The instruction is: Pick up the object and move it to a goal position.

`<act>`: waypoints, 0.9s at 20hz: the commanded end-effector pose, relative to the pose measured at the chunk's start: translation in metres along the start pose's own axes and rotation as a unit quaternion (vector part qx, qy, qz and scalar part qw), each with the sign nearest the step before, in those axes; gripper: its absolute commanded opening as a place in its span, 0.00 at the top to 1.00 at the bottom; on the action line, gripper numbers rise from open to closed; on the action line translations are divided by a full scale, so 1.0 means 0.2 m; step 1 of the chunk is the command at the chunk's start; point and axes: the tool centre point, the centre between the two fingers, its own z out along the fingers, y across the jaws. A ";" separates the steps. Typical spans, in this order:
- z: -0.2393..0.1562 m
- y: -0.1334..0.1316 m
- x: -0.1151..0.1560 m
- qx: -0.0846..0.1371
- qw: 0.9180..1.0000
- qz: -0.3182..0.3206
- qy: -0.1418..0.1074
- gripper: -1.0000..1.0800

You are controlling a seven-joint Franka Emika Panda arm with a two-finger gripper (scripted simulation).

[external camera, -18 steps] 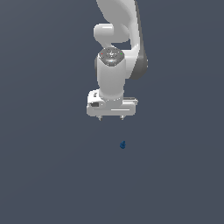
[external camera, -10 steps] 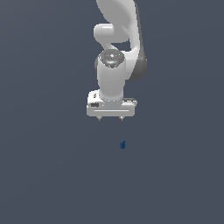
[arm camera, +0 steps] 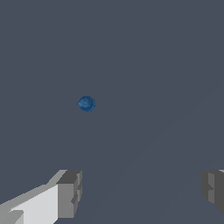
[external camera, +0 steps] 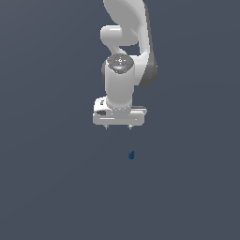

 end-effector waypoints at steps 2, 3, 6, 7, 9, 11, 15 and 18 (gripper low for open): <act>0.01 -0.01 0.01 0.000 1.000 0.007 0.000 0.04; 0.01 -0.01 0.01 0.001 1.000 0.011 0.000 0.04; 0.03 -0.03 0.03 0.002 1.000 0.026 0.000 0.04; 0.04 -0.03 0.04 0.002 0.999 0.032 0.000 0.04; 0.06 -0.05 0.06 0.003 0.999 0.045 0.000 0.04; 0.08 -0.07 0.08 0.004 0.998 0.061 -0.001 0.04; 0.13 -0.11 0.13 0.006 0.995 0.101 -0.001 0.04; 0.17 -0.16 0.17 0.008 0.991 0.135 -0.002 0.04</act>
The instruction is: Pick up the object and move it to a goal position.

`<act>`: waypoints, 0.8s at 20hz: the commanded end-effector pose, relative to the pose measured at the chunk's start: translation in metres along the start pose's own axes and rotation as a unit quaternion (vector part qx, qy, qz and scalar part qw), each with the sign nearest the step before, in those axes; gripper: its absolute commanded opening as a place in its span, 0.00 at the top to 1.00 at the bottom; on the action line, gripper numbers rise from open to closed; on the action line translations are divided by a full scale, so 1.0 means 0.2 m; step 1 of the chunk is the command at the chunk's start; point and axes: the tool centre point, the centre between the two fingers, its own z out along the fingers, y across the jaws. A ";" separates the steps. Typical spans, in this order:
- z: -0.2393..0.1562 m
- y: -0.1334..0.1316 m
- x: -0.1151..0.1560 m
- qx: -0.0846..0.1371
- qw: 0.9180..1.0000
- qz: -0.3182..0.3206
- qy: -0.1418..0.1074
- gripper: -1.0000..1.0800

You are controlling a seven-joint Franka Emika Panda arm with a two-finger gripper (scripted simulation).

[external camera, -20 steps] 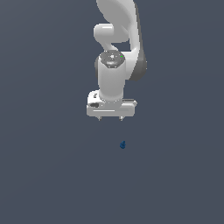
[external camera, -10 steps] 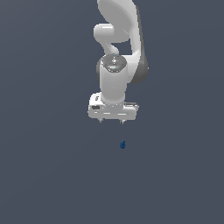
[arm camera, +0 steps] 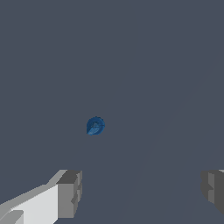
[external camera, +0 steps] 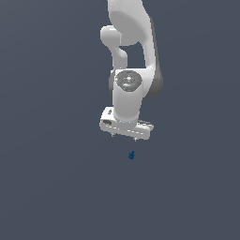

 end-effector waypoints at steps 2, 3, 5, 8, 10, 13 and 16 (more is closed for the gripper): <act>0.06 -0.06 0.03 0.002 0.999 0.042 -0.001 0.04; 0.07 -0.08 0.04 0.002 0.999 0.053 -0.001 0.04; 0.11 -0.11 0.06 0.003 0.997 0.075 -0.001 0.04; 0.15 -0.15 0.08 0.004 0.995 0.103 -0.002 0.04; 0.17 -0.17 0.09 0.005 0.993 0.119 -0.002 0.04; 0.20 -0.20 0.10 0.005 0.990 0.138 -0.002 0.04; 0.22 -0.22 0.11 0.006 0.988 0.151 -0.003 0.04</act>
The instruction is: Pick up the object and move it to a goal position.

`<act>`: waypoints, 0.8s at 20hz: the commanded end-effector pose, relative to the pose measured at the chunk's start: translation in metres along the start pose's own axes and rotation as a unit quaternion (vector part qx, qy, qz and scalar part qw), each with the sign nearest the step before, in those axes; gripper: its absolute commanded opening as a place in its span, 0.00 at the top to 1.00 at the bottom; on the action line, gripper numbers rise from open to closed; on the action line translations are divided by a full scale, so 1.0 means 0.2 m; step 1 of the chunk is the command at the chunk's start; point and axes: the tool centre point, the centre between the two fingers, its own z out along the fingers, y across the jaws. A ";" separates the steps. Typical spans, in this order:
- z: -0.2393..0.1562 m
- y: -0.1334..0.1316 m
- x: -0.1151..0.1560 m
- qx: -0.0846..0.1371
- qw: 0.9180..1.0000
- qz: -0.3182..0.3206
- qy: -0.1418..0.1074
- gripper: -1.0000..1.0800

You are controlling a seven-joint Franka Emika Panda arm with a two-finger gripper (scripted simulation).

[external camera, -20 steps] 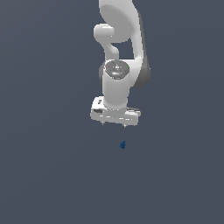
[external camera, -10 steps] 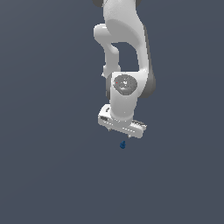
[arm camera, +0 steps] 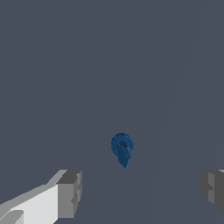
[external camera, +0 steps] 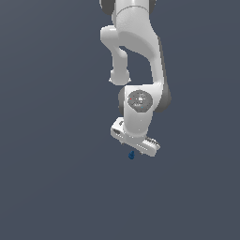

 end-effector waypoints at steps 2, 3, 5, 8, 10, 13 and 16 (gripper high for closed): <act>0.02 -0.02 0.00 0.000 1.000 0.014 0.000 0.04; 0.02 -0.02 0.00 0.001 1.000 0.016 0.000 0.04; 0.03 -0.03 0.00 0.001 1.000 0.018 0.000 0.04; 0.03 -0.03 0.00 0.000 1.000 0.017 0.000 0.04; 0.04 -0.03 0.00 0.000 1.000 0.017 0.000 0.04; 0.10 -0.02 0.00 0.000 1.000 0.017 0.000 0.04; 0.18 -0.02 0.00 0.001 1.000 0.018 0.000 0.04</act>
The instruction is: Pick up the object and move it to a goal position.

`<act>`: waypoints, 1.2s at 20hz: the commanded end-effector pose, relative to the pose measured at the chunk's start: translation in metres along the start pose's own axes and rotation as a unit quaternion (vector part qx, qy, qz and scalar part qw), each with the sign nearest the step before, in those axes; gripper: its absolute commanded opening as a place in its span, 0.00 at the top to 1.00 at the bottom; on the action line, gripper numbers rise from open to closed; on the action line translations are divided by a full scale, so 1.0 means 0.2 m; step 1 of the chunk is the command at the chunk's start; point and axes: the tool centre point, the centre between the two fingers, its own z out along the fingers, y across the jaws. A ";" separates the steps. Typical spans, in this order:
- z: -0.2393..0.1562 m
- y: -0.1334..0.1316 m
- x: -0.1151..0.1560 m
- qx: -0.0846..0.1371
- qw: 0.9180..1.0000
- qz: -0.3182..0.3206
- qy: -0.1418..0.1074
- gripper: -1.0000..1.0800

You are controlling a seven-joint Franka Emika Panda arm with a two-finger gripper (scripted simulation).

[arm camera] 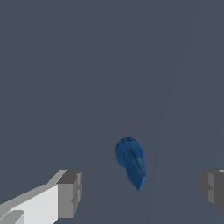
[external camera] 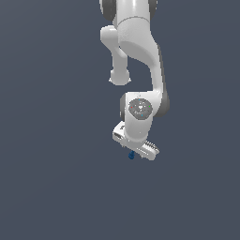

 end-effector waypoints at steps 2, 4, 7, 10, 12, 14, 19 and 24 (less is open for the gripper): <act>0.09 0.00 0.00 0.000 1.000 0.001 0.000 0.04; 0.13 0.00 0.00 0.000 1.000 0.001 0.000 0.04; 0.14 0.00 0.00 0.000 1.000 0.001 0.000 0.04; 0.14 0.00 0.00 0.000 1.000 0.001 0.000 1.00; 0.14 0.00 0.00 0.000 1.000 0.001 0.000 1.00; 0.14 0.00 0.00 0.000 1.000 0.001 0.000 1.00; 0.14 0.00 0.00 0.000 1.000 0.001 0.000 1.00; 0.13 0.01 0.00 0.000 1.000 0.001 0.000 1.00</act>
